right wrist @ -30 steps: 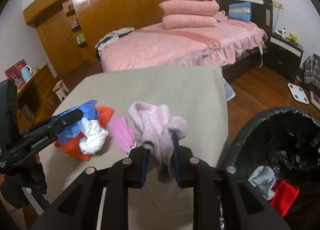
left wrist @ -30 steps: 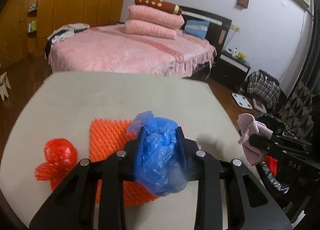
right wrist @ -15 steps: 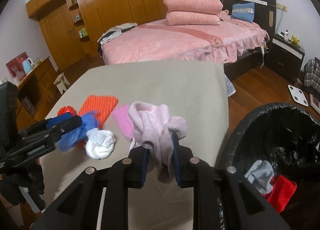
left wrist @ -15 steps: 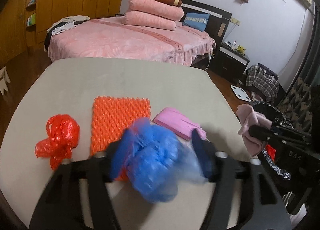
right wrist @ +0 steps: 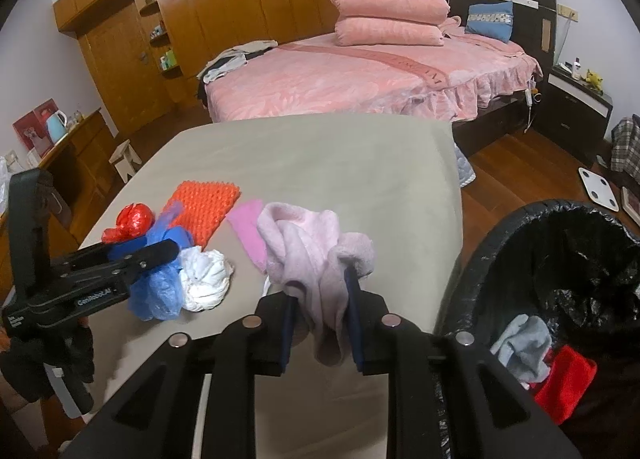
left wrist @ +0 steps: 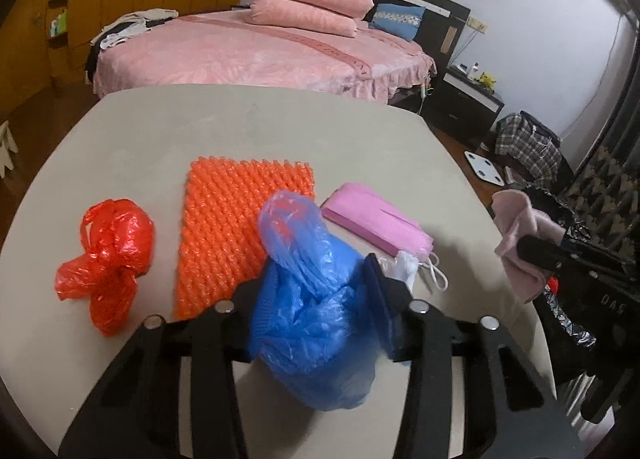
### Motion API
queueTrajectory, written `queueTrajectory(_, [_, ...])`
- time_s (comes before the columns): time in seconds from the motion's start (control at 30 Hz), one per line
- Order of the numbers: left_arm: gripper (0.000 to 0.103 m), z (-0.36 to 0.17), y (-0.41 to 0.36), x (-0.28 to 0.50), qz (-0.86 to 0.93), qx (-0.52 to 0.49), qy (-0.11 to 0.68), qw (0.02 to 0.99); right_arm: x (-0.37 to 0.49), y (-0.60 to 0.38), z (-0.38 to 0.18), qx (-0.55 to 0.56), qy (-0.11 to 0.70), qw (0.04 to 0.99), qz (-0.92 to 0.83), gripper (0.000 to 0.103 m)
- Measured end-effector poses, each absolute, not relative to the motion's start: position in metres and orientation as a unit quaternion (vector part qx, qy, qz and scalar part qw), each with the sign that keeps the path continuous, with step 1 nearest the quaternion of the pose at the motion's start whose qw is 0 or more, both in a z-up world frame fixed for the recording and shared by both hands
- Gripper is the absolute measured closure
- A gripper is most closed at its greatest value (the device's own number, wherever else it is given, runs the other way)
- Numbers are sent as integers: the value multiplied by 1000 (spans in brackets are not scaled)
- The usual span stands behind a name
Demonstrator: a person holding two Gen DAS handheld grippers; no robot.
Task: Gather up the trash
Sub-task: 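Grasp the blue plastic bag with the left gripper and lift it, then move both grippers over the bin and release the blue bag and pink sock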
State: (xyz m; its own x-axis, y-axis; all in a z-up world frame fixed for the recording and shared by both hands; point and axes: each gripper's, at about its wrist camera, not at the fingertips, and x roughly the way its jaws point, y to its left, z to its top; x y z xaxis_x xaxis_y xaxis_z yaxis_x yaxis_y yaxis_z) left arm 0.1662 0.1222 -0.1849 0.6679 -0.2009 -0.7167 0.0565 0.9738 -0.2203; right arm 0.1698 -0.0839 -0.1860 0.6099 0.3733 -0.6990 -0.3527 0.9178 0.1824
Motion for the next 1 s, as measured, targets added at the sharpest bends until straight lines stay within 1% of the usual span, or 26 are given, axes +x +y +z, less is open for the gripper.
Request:
queueTrajectory(0.03, [68, -184, 123, 165, -71, -91, 399, 910, 170, -84, -186, 12, 393, 897, 203, 80])
queueTrajectory(0.1, [75, -180, 125, 162, -70, -94, 391, 913, 167, -82, -186, 10, 391, 897, 206, 80])
queueTrajectory(0.43, [81, -130, 129, 144, -70, -104, 334, 934, 154, -82, -169, 17, 362, 908, 209, 80])
queueTrajectory(0.47, [83, -125, 126, 142, -71, -99, 329, 937, 152, -83, -167, 17, 359, 909, 209, 80])
queueTrajectory(0.53, [92, -118, 119, 139, -74, -87, 322, 940, 149, -85, -162, 21, 352, 912, 207, 80])
queueTrajectory(0.57, [93, -115, 114, 138, -77, -80, 320, 941, 148, -87, -159, 23, 349, 914, 207, 80])
queueTrajectory(0.77, [96, -115, 92, 138, -97, -74, 316, 941, 139, -98, -147, 32, 333, 921, 202, 80])
queueTrajectory(1.0, [99, -123, 84, 134, -108, -76, 321, 938, 130, -112, -146, 38, 330, 924, 188, 80])
